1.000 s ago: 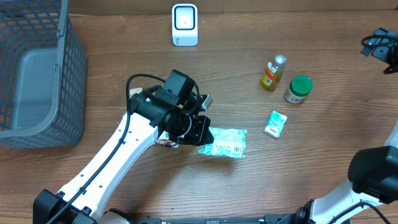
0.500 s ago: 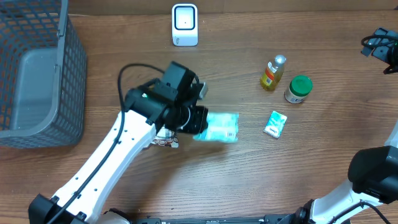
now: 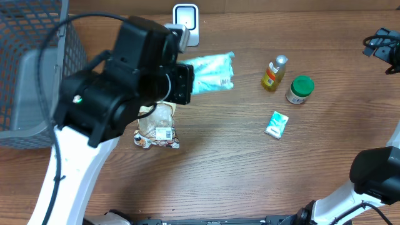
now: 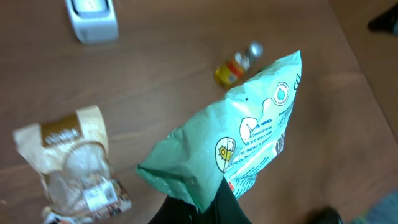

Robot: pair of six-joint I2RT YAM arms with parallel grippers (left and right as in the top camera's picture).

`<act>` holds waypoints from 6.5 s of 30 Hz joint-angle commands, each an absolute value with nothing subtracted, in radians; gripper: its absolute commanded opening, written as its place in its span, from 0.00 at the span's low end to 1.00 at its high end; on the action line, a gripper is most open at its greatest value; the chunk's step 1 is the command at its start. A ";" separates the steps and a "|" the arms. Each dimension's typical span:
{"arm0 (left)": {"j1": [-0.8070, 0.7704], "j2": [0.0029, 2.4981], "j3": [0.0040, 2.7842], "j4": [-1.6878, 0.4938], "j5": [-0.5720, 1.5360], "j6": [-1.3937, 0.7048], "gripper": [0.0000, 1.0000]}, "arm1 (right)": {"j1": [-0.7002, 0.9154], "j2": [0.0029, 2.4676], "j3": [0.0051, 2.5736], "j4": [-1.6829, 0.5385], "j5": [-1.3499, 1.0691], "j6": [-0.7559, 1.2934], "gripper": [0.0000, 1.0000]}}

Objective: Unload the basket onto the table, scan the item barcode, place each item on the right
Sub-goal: 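Raise the wipes pack and carry it back toward the scanner, then hold the wipes pack in front of the scanner window with the left gripper, then carry the wipes pack right and lower it beside the small box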

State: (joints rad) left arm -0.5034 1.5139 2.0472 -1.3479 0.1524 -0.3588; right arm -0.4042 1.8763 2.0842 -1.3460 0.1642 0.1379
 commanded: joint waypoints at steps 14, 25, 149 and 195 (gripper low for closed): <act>-0.503 1.660 2.116 -1.138 -0.575 -0.191 0.04 | -0.405 1.870 2.093 -1.341 0.172 0.142 1.00; -0.502 1.947 2.116 -0.838 -0.730 0.047 0.04 | -0.405 1.870 2.093 -1.341 0.172 0.142 1.00; -0.762 2.072 1.704 -1.113 0.233 -0.606 0.06 | -0.405 1.870 2.093 -1.341 0.172 0.142 1.00; -0.864 2.073 1.703 -0.947 0.186 -0.651 0.89 | -0.405 1.870 2.093 -1.341 0.172 0.142 1.00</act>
